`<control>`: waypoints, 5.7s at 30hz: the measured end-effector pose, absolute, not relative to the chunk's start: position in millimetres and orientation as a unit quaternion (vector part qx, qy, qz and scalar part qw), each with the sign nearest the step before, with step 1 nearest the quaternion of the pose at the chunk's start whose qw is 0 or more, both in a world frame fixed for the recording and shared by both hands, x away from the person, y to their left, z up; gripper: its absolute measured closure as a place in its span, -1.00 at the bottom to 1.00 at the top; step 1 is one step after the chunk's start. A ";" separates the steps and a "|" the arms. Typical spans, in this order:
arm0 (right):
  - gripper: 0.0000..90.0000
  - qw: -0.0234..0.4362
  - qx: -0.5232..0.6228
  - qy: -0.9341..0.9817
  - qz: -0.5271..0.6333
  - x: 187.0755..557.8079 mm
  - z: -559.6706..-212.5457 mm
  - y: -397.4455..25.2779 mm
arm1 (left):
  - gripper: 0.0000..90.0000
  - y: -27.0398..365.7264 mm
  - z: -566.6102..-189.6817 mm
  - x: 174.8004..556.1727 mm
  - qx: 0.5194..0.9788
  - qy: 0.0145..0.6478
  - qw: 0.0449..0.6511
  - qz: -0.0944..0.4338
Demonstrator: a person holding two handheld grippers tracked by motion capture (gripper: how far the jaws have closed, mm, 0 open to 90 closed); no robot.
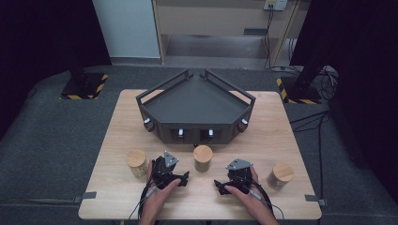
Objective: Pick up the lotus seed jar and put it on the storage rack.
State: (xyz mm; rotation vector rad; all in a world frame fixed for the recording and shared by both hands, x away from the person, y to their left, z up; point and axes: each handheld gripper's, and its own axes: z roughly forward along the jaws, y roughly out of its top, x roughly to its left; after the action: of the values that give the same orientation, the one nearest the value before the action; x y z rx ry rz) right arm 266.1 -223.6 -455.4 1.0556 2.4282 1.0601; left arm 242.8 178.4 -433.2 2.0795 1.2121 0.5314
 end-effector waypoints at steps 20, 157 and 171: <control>-0.99 0.147 0.370 0.841 0.368 264.3 -455.7 -222.7 | -0.93 192.1 -406.5 233.3 0.799 0.436 0.353 0.219; -0.99 0.150 0.380 0.836 0.366 259.5 -455.5 -220.8 | -0.47 326.3 -407.2 187.0 0.736 0.427 0.446 0.278; -0.99 0.150 0.379 0.836 0.366 259.5 -455.5 -220.8 | -0.47 321.7 -400.3 191.4 0.749 0.407 0.442 0.278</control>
State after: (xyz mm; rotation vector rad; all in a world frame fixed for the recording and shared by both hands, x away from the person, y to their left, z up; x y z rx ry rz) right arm 259.5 -220.8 -455.5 1.0902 2.4029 1.0512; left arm 191.4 321.7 -400.3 1.8593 1.0091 0.6906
